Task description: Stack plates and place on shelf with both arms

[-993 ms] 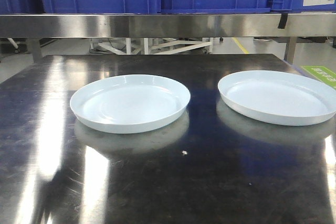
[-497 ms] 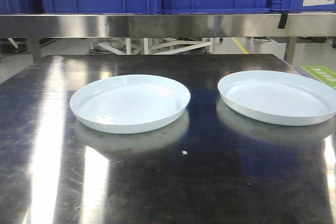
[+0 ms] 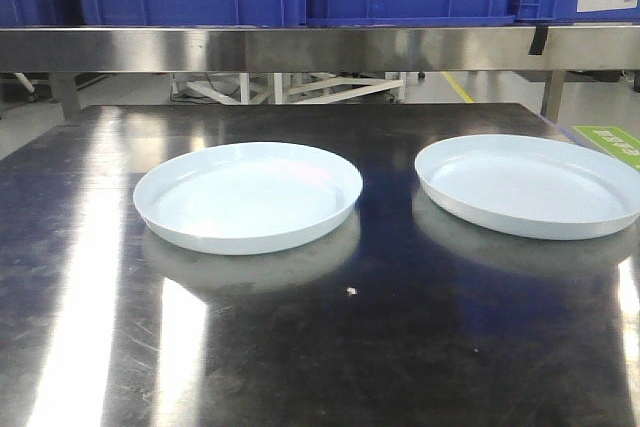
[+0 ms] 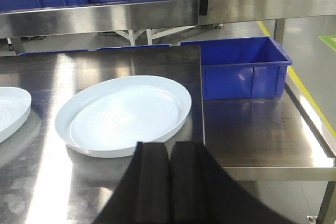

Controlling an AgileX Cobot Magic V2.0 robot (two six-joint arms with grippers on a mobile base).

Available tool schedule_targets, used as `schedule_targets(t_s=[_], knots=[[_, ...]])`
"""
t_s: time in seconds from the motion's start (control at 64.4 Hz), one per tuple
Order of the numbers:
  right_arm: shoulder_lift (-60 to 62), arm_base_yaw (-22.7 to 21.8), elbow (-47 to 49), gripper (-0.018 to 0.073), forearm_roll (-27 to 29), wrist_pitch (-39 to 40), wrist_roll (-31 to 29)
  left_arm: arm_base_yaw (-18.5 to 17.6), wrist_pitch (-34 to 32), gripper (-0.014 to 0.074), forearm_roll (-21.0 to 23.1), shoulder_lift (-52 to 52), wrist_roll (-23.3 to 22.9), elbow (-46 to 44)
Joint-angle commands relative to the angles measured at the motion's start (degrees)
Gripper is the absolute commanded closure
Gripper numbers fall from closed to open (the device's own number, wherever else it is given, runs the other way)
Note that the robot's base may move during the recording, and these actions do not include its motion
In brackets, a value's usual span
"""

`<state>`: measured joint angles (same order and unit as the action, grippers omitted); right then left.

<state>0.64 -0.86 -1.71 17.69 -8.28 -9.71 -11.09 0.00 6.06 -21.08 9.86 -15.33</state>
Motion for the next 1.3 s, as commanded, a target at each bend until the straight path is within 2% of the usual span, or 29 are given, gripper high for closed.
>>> schedule_targets(t_s=[0.0,0.14,0.512,0.885,1.087,1.288], knots=[[1.09,-0.34,0.01,0.0528,-0.39,4.69,-0.59,1.57,-5.69,0.0513,-2.14,1.02,-1.99,-1.52],[1.09,-0.34,0.01,0.0528,-0.39,4.69,-0.59,1.74,-5.57,0.0512,-3.15,2.10,-4.11,-1.01],[1.09,-0.34,0.01,0.0528,-0.39,4.69,-0.59,1.74,-8.86,0.0507,-2.85,2.10,-4.11,-1.56],[1.09,-0.34,0.01,0.0528,-0.39,4.75,-0.59,1.74,-8.63,0.0513,-2.85,2.10,-4.11,-1.56],[1.09,-0.34,0.01,0.0528,-0.39,10.19,-0.59,1.74,-8.63,0.0513,-2.85,1.90,-4.11,-1.56],[1.09,-0.34,0.07,0.0528,-0.14,10.65,-0.54,1.74,-8.63,0.0513,-2.85,1.86,-4.11,-1.56]])
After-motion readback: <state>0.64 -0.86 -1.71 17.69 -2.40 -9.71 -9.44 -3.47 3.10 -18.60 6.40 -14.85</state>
